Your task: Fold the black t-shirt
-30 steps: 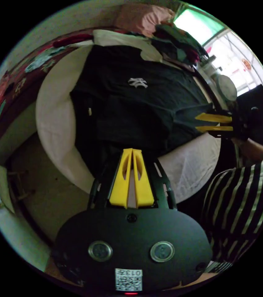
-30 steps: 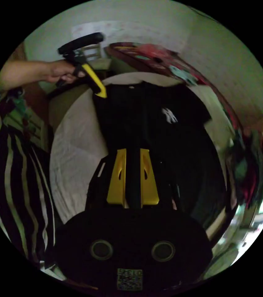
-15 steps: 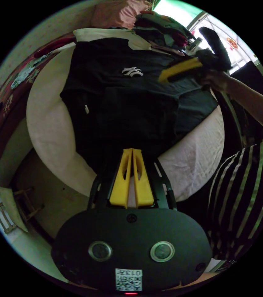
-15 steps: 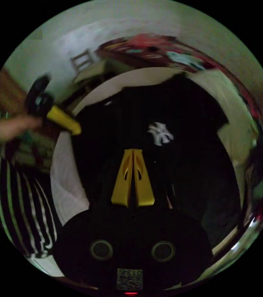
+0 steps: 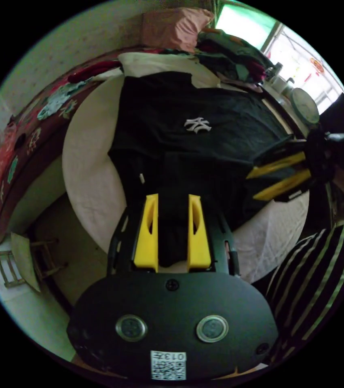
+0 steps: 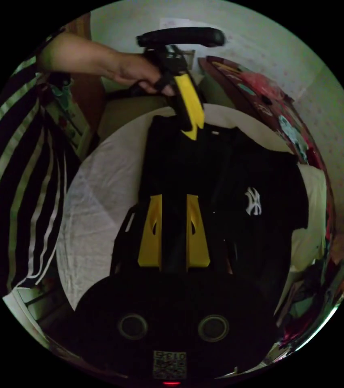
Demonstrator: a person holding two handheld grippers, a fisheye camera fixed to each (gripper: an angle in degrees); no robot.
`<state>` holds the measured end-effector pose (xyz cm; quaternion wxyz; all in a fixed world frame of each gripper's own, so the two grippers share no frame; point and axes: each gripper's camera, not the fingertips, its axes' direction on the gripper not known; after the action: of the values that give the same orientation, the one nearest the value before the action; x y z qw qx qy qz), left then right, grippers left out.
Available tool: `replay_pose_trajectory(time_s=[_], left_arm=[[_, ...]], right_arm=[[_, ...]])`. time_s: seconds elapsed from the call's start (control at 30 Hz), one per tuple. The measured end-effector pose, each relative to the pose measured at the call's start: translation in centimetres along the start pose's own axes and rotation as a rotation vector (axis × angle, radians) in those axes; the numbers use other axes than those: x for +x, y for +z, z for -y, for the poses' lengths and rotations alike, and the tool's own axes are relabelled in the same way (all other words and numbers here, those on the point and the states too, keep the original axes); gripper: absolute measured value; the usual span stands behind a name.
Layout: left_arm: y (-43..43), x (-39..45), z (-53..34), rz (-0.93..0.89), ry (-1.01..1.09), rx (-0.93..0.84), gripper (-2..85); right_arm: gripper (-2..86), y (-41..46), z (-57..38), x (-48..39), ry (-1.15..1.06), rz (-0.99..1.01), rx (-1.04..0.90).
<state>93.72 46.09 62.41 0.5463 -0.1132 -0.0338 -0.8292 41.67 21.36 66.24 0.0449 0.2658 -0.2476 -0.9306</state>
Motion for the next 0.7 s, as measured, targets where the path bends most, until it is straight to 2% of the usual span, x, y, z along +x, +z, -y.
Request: replay_pose_trajectory(time_s=[0.13,0.3,0.47,0.53,0.6,0.7], left_arm=[[1.4,-0.4,1.7,0.007,0.036,-0.106,6.3],[-0.6,-0.6,4.0,-0.046,0.102,-0.167,1.6],[-1.8,-2.3,7.1,-0.167,0.084,-0.191,1.4],[-2.1,-3.8,8.3,-0.187,0.024,-0.149,1.5],[-1.8,-6.1,8.5,-0.198,-0.098,-0.110,1.7],[-1.5,-7.0,7.1,-0.180,-0.161,-0.084,1.8]], right_arm=[[4.0,3.7,2.1,0.3,-0.034,-0.009,-0.080],[1.0,3.8,1.8,5.3,0.166,0.117,-0.014],[0.7,3.7,-2.0,14.7,0.554,0.312,0.154],[0.8,4.4,-3.9,17.9,0.716,0.367,0.184],[0.9,5.3,-6.2,20.7,0.906,0.356,0.199],[1.0,6.1,-10.2,23.4,1.162,0.342,0.247]])
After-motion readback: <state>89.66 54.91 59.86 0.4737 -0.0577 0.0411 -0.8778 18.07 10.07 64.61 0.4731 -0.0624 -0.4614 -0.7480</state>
